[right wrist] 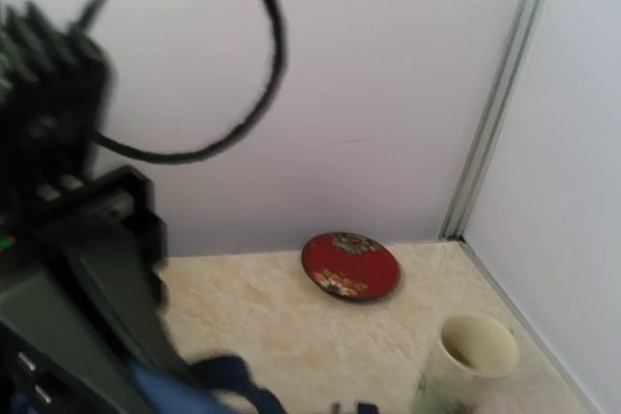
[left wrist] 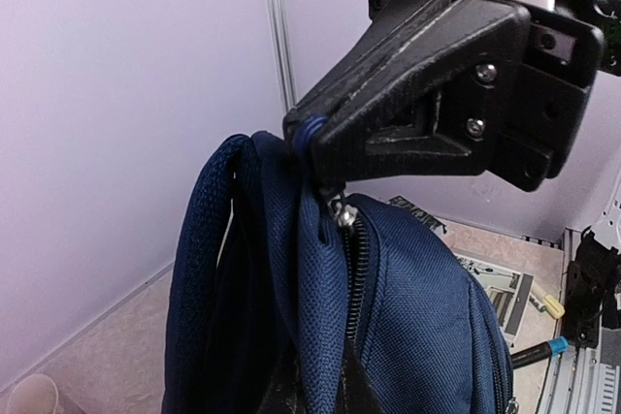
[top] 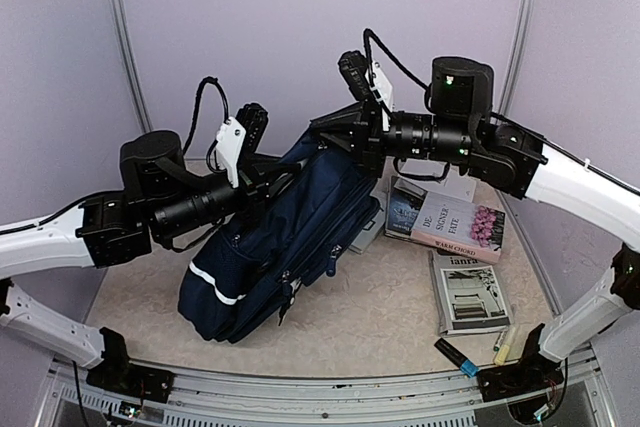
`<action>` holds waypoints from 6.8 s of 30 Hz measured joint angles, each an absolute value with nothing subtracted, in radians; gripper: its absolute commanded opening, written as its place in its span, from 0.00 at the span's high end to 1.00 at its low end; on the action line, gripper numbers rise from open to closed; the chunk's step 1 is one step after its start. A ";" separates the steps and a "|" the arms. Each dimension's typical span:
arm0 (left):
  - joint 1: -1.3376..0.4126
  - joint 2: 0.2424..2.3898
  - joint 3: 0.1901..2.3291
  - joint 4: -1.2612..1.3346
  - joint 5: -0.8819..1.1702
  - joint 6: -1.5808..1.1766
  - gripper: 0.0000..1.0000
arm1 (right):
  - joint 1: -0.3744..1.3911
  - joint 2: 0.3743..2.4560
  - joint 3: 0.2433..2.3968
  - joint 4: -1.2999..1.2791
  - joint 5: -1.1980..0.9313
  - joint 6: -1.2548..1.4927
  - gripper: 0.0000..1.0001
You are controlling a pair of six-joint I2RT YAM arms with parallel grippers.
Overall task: Pack the student bag
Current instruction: Unzip the largest pocket of the student bag, then hold the largest pocket of the student bag, then unzip the largest pocket of the student bag, then pick up the book from the corner of the board, then place the book at the corner of the board.
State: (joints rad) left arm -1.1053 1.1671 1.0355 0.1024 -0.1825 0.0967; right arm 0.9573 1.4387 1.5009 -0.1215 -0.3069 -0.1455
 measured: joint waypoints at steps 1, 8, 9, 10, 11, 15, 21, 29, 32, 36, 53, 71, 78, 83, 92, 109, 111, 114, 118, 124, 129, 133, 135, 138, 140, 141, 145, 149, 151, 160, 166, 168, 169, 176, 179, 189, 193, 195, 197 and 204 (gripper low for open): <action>-1.108 1.162 1.030 0.102 -0.178 0.104 1.00 | 0.948 1.423 1.474 -0.109 -0.309 -0.135 1.00; -1.116 1.080 0.981 0.086 -0.152 0.164 1.00 | 0.757 1.291 1.288 -0.072 -0.268 -0.046 1.00; -1.117 1.063 0.974 0.080 -0.138 0.173 1.00 | 0.726 1.277 1.271 -0.070 -0.262 -0.037 1.00; -1.118 1.044 0.968 0.078 -0.126 0.184 1.00 | 0.696 1.263 1.253 -0.068 -0.260 -0.027 1.00; -1.118 1.027 0.963 0.075 -0.115 0.190 1.00 | 0.672 1.253 1.241 -0.067 -0.264 -0.019 1.00; -1.106 0.962 0.935 0.080 -0.067 0.202 1.00 | 0.583 1.222 1.214 -0.062 -0.297 0.029 1.00; -1.010 0.849 0.838 0.139 0.047 0.121 0.99 | 0.566 1.216 1.284 -0.079 -0.383 0.062 1.00; -0.891 0.809 0.778 0.094 0.080 -0.001 0.14 | 0.580 1.304 1.439 -0.123 -0.422 0.083 1.00; -0.895 0.817 0.795 0.017 0.147 0.005 0.01 | 0.648 1.348 1.514 -0.136 -0.391 0.060 1.00; -0.910 0.850 0.925 -0.070 0.182 0.046 0.01 | 0.761 1.404 1.584 -0.142 -0.390 0.021 1.00; -0.888 1.216 1.344 -0.224 0.103 0.135 0.62 | 0.829 1.436 1.602 -0.120 -0.336 -0.004 1.00; -0.872 1.054 1.239 -0.218 0.160 0.208 1.00 | 0.622 1.262 1.262 -0.026 -0.387 0.058 1.00; -0.872 1.000 1.201 -0.211 0.185 0.210 1.00 | 0.466 1.216 0.993 0.160 -0.594 0.179 1.00; -0.871 0.945 1.189 -0.218 0.179 0.187 1.00 | 0.428 1.291 0.880 0.292 -0.631 0.244 1.00; -0.870 0.849 1.188 -0.220 0.160 0.183 1.00 | 0.355 1.489 0.825 0.311 -0.559 0.319 1.00; -0.882 1.176 1.371 -0.224 -0.263 0.391 1.00 | 0.102 1.243 0.905 -0.073 -0.165 0.398 0.00; -0.908 1.190 1.377 -0.210 -0.328 0.427 1.00 | -0.015 1.220 0.839 -0.087 -0.144 0.448 0.00; -0.955 1.206 1.367 -0.193 -0.369 0.456 1.00 | -0.132 1.239 0.754 -0.108 -0.145 0.501 0.00; -0.984 1.229 1.309 -0.168 -0.356 0.444 1.00 | -0.204 1.316 0.663 -0.107 -0.213 0.528 0.00; -1.021 1.249 1.237 -0.128 -0.298 0.391 1.00 | -0.282 1.405 0.552 0.062 -0.410 0.585 0.00; -1.024 1.248 1.207 -0.102 -0.263 0.347 1.00 | -0.308 1.464 0.495 0.226 -0.582 0.627 0.00; -1.028 1.248 1.196 -0.089 -0.257 0.327 1.00 | -0.308 1.512 0.479 0.302 -0.683 0.649 0.01; -1.031 1.248 1.193 -0.086 -0.254 0.318 1.00 | -0.308 1.541 0.473 0.340 -0.727 0.669 0.02; -1.036 1.248 1.192 -0.084 -0.253 0.312 1.00 | -0.308 1.564 0.462 0.400 -0.776 0.702 0.06; -1.038 1.248 1.191 -0.084 -0.254 0.310 1.00 | -0.308 1.574 0.456 0.443 -0.806 0.725 0.11; -1.039 1.248 1.191 -0.084 -0.254 0.310 1.00 | -0.308 1.581 0.456 0.466 -0.818 0.735 0.14; -1.042 1.248 1.190 -0.083 -0.255 0.310 1.00 | -0.308 1.612 0.463 0.529 -0.864 0.754 0.35; -1.045 1.248 1.190 -0.084 -0.258 0.310 1.00 | -0.308 1.623 0.478 0.543 -0.891 0.762 0.52; -1.046 1.248 1.190 -0.084 -0.260 0.310 1.00 | -0.308 1.623 0.490 0.551 -0.906 0.773 0.58; -1.049 1.248 1.188 -0.083 -0.262 0.310 1.00 | -0.308 1.568 0.536 0.487 -0.916 0.742 0.64; -1.051 1.248 1.182 -0.081 -0.262 0.311 1.00 | -0.308 1.484 0.616 0.348 -0.870 0.633 0.58; -1.052 1.248 1.180 -0.077 -0.262 0.311 1.00 | -0.308 1.470 0.631 0.319 -0.862 0.607 0.56; -1.052 1.248 1.179 -0.076 -0.262 0.311 1.00 | -0.308 1.467 0.633 0.307 -0.858 0.596 0.54; -1.054 1.248 1.178 -0.075 -0.262 0.313 1.00 | -0.297 1.468 0.633 0.257 -0.827 0.538 0.37; -1.055 1.248 1.176 -0.075 -0.262 0.315 1.00 | -0.289 1.494 0.638 0.247 -0.825 0.513 0.34; -1.056 1.248 1.165 -0.065 -0.259 0.314 1.00 | -0.285 1.699 0.728 0.247 -0.859 0.510 0.27; -1.056 1.248 1.165 -0.065 -0.259 0.316 1.00 | -0.282 1.698 0.772 0.220 -0.835 0.472 0.16; -1.056 1.248 1.165 -0.065 -0.259 0.318 1.00 | -0.282 1.701 0.815 0.200 -0.822 0.443 0.15; -1.056 1.248 1.165 -0.065 -0.259 0.319 1.00 | -0.282 1.716 0.861 0.187 -0.818 0.423 0.16; -1.056 1.248 1.163 -0.063 -0.259 0.321 1.00 | -0.258 1.755 0.871 0.179 -0.822 0.424 0.17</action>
State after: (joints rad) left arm -1.0561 1.2484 1.1633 -0.0631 -0.2588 0.3210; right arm -0.2584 1.7546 0.8715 0.1791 -0.8215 0.4244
